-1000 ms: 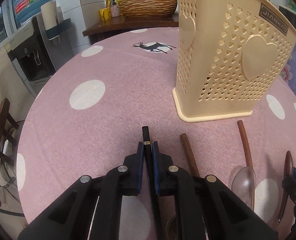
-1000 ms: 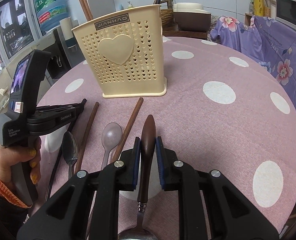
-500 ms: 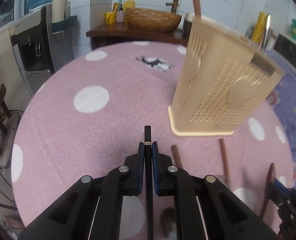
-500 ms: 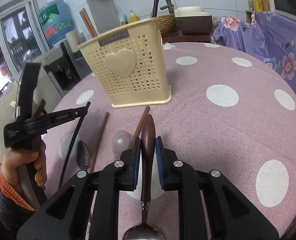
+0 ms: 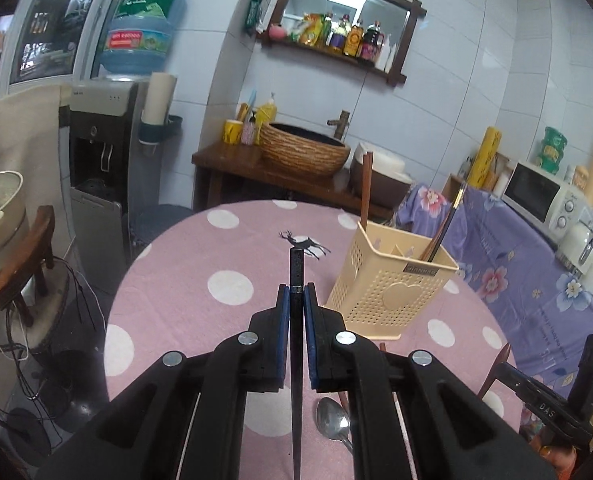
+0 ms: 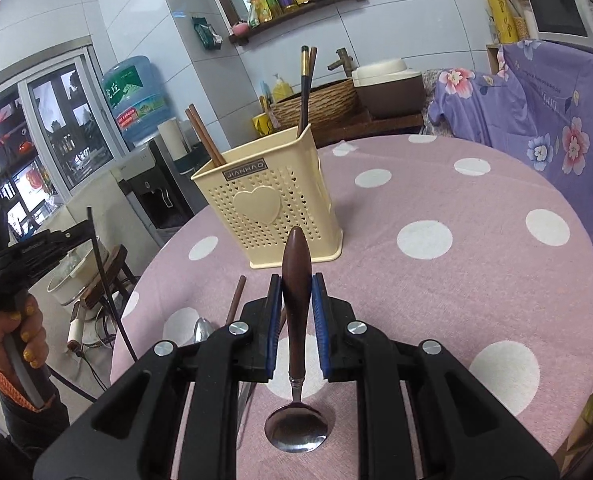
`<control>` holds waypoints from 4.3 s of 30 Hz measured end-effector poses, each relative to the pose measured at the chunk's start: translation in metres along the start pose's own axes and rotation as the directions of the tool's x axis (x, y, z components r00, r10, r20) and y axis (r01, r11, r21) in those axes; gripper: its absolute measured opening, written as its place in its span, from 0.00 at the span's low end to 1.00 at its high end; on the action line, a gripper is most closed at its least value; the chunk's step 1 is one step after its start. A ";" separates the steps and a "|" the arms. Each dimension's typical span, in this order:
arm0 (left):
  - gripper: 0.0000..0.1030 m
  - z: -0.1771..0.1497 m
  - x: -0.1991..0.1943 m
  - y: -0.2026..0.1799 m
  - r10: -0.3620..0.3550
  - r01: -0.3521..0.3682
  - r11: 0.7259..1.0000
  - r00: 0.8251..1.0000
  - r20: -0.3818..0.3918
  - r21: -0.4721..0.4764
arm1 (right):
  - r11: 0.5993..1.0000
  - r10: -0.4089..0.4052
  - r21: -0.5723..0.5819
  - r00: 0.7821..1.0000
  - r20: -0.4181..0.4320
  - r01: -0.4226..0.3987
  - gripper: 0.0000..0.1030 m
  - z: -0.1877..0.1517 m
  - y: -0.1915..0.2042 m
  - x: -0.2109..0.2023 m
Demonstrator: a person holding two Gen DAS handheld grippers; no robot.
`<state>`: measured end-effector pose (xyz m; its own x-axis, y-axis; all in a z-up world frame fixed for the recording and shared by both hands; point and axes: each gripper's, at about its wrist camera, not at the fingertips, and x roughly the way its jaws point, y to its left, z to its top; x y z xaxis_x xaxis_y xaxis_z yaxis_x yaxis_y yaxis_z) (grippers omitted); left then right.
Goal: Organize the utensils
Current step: 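Grasp the black chopstick with the left gripper while the right gripper grasps a wooden-handled spoon, then lift the black chopstick and wooden-handled spoon with both grippers and lower them into the cream holder, then open both grippers and move them back over the utensil row, then grasp a metal spoon with the left gripper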
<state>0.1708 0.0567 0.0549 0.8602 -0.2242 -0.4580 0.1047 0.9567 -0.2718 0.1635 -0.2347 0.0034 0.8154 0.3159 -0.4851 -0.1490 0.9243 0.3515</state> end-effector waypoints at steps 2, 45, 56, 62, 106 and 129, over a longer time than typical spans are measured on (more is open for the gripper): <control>0.08 0.001 0.000 0.000 -0.001 0.001 1.000 1.000 0.011 -0.002 | 1.000 0.003 -0.001 1.000 0.004 -0.003 0.16 0.000 0.000 -0.001; 0.08 0.128 0.084 -0.098 -0.051 0.047 0.998 0.994 0.098 0.036 | 0.970 -0.101 -0.198 0.976 0.194 0.140 0.16 0.172 0.073 0.066; 0.08 0.072 0.122 -0.082 -0.017 0.018 0.999 1.000 -0.020 0.028 | 0.973 -0.125 -0.178 0.984 0.130 0.147 0.16 0.133 0.056 0.103; 0.05 0.066 0.124 -0.079 -0.018 0.019 0.999 0.999 -0.035 0.044 | 0.974 -0.112 -0.179 0.983 0.148 0.138 0.18 0.130 0.055 0.103; 0.47 -0.109 0.087 -0.013 0.026 -0.024 1.000 0.929 -0.370 0.009 | 0.981 -0.138 -0.157 0.979 -0.147 0.115 0.58 -0.046 0.023 0.071; 0.05 -0.100 0.107 -0.013 -0.124 0.159 0.986 0.899 -0.420 0.049 | 0.985 -0.126 -0.137 0.975 -0.182 0.102 0.58 -0.044 0.024 0.077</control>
<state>0.2115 0.0016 -0.0755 0.5511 -0.3983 -0.7332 0.2641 0.9168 -0.2995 0.1984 -0.1788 -0.0607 0.7122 0.2307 -0.6630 -0.1404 0.9722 0.1875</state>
